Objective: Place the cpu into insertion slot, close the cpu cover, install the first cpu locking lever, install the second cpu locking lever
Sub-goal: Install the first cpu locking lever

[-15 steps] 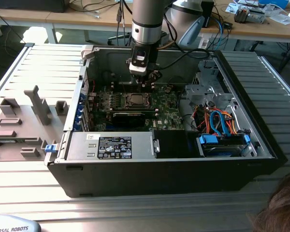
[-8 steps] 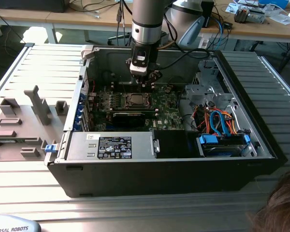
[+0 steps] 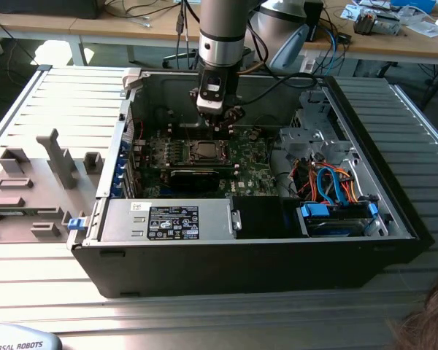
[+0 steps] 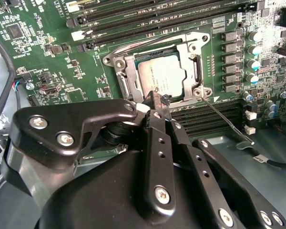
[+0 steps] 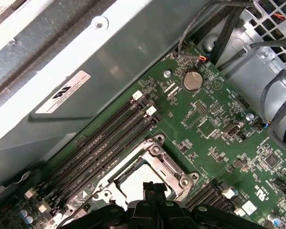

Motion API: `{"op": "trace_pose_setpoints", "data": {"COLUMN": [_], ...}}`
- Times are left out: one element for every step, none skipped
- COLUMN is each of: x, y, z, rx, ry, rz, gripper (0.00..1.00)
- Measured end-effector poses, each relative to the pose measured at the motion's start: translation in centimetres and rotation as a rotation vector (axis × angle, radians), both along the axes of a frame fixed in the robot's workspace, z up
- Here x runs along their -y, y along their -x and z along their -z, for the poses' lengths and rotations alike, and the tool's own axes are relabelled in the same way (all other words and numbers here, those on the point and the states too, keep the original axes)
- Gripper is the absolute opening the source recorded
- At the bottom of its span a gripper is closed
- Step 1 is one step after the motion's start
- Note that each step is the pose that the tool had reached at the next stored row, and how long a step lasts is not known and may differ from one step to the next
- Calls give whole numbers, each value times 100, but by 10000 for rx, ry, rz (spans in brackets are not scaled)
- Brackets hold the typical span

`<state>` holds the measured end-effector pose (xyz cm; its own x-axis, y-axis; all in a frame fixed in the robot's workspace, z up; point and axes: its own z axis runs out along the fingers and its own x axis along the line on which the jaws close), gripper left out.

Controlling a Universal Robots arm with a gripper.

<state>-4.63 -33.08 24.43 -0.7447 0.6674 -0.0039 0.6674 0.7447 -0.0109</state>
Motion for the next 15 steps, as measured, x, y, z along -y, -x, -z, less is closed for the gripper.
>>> {"op": "trace_pose_setpoints", "data": {"x": [0, 0, 0, 0, 0, 0, 0, 0, 0, 0, 0, 0, 0, 0, 0], "y": [0, 0, 0, 0, 0, 0, 0, 0, 0, 0, 0, 0, 0, 0, 0], "z": [0, 0, 0, 0, 0, 0, 0, 0, 0, 0, 0, 0, 0, 0, 0], "rx": [0, 0, 0, 0, 0, 0, -1, -1, 0, 0, 0, 0, 0, 0, 0], "ry": [1, 1, 0, 0, 0, 1, 1, 1, 0, 1, 1, 1, 1, 1, 1], "rz": [-14, -27, -45, -54, -66, -85, -100, -112, -129, -142, -153, -166, -179, -191, -205], "gripper": [11, 11, 11, 11, 11, 11, 11, 11, 11, 11, 11, 11, 11, 11, 11]}}
